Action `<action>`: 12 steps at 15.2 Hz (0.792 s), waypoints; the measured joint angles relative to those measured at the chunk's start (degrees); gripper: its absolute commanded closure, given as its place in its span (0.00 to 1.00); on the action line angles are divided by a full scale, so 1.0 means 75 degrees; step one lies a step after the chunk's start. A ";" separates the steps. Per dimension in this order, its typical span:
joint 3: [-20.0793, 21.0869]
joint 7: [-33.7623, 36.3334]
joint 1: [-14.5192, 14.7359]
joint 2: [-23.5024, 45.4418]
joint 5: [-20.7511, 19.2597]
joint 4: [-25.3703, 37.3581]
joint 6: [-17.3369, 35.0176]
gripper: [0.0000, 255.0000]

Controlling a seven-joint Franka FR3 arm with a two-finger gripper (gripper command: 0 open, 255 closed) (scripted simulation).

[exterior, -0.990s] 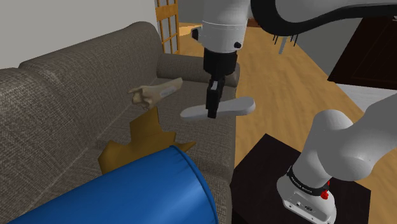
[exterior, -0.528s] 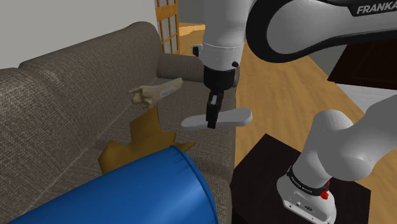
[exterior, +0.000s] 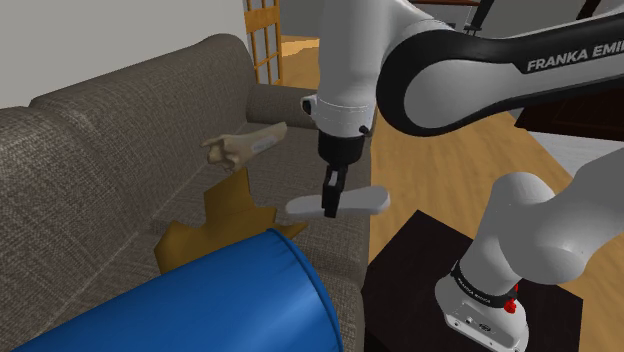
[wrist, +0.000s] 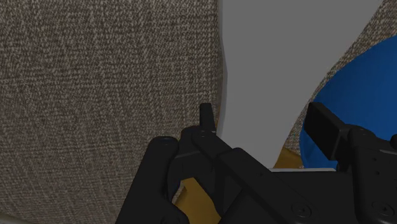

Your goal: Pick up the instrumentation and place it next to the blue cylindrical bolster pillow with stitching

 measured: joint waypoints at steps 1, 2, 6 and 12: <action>0.0005 -0.0006 0.0008 -0.0026 0.0013 -0.0117 0.0092 1.00; 0.0008 -0.0020 0.0004 -0.0001 0.0013 -0.0188 0.0187 1.00; 0.0080 -0.0004 0.0028 0.0066 0.0060 -0.0565 0.0632 1.00; 0.0171 0.0004 0.0046 0.0223 0.0112 -0.1051 0.1278 1.00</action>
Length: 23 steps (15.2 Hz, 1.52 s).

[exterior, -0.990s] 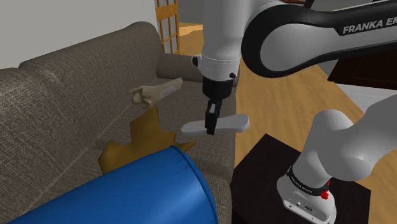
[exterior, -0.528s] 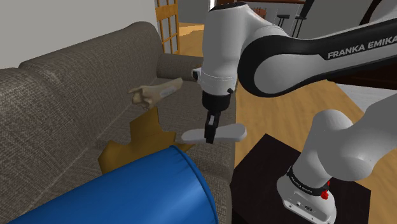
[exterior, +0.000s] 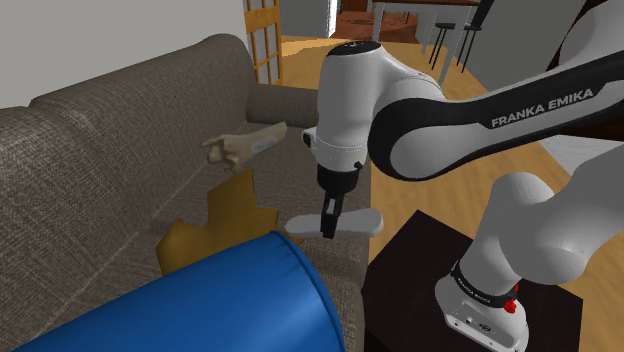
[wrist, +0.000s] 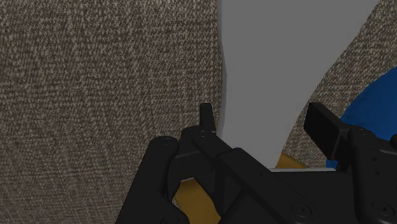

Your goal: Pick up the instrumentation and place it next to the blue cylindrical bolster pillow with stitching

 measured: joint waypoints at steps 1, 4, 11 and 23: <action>0.0024 0.0010 0.0002 0.0054 0.0007 -0.0065 0.0120 1.00; 0.0054 -0.0009 -0.0004 0.0168 0.0020 -0.0292 0.0462 1.00; 0.0170 0.0005 0.0002 0.0491 0.0065 -0.0779 0.1275 1.00; 0.0356 0.0067 -0.0023 0.1101 0.0080 -0.1229 0.2337 1.00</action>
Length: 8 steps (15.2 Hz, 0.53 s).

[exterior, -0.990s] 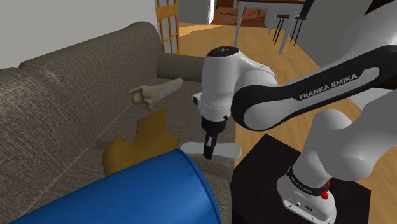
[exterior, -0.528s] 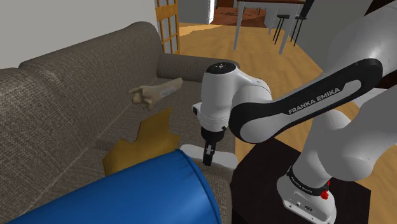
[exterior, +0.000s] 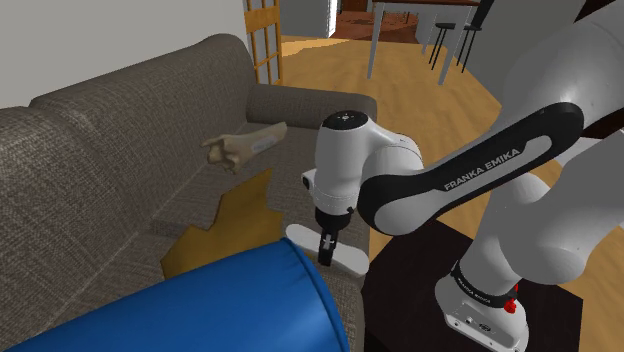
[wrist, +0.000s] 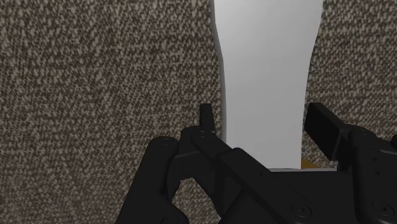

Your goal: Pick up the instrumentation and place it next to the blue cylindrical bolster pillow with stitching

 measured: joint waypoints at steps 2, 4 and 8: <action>0.0002 -0.0002 -0.0003 0.0004 -0.0001 0.0000 0.0003 0.00; -0.0004 0.0000 -0.0012 0.0016 -0.0005 -0.0002 0.0009 0.00; -0.0006 0.0000 -0.0014 0.0014 -0.0005 -0.0009 0.0013 0.00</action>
